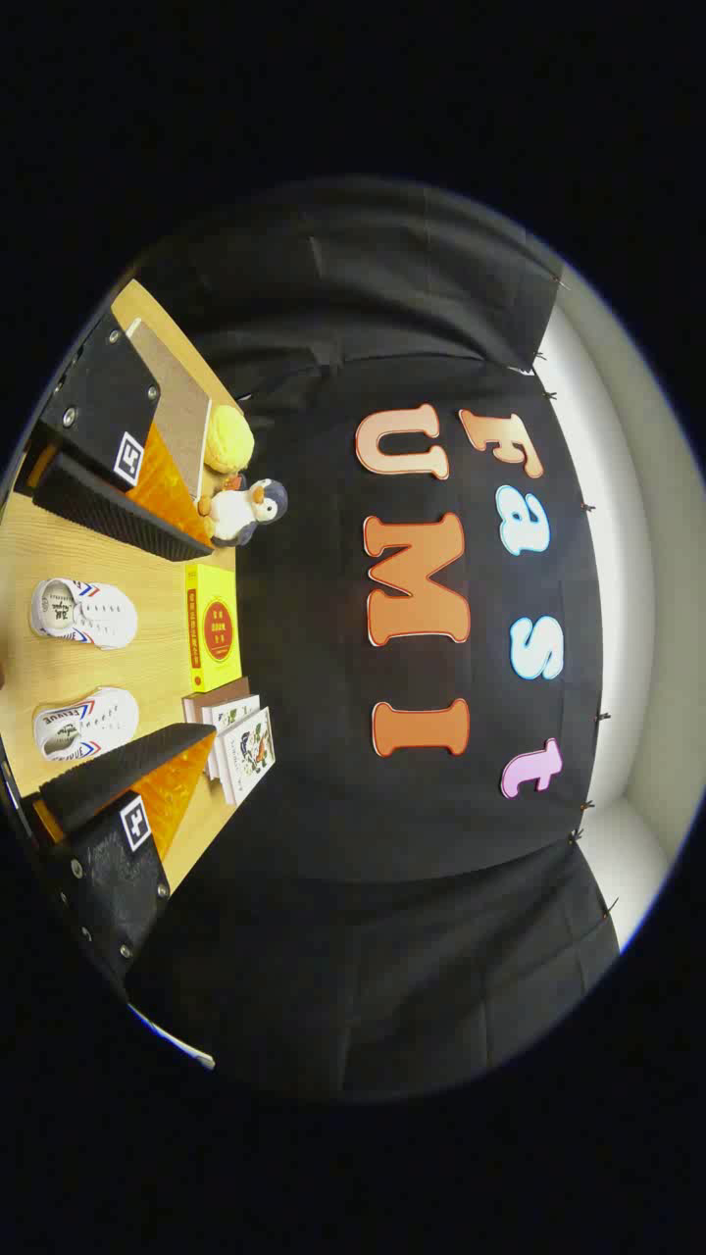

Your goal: Open the storage box then place both shoes into the box .Put the left shoe in first, then the right shoe, with the right side of both shoes facing outward in a uniform manner.

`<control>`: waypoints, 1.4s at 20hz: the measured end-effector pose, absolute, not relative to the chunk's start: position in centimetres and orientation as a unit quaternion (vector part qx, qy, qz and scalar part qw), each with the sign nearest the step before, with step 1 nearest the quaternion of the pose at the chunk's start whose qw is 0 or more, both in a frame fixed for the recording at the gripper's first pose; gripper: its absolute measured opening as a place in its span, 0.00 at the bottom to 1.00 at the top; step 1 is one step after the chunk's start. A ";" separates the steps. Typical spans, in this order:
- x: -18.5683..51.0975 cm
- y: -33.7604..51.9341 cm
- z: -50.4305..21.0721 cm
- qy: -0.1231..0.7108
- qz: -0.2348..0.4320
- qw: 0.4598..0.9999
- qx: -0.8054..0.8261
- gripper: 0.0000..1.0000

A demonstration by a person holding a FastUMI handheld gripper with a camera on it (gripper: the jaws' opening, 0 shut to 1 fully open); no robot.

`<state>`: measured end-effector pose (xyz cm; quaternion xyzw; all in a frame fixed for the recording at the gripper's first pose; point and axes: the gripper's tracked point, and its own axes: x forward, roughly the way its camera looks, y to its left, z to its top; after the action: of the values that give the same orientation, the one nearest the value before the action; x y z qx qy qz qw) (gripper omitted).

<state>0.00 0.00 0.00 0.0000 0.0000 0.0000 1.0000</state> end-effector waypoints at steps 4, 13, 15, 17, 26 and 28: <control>0.0 -0.6 0.0 0.005 0.016 1.000 -0.017 0.99; 0.9 -0.4 -1.2 0.012 0.058 0.998 -0.004 0.99; 1.4 -0.4 -1.5 0.014 0.066 0.998 -0.003 0.99; 2.1 -0.1 -2.0 0.022 0.079 0.997 0.008 0.99; 5.8 5.3 -9.9 0.144 0.207 0.952 0.176 0.98; 5.9 7.4 -11.7 0.186 0.250 0.923 0.225 0.98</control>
<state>5.87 7.40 -11.72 0.2251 0.1858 0.2499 0.9232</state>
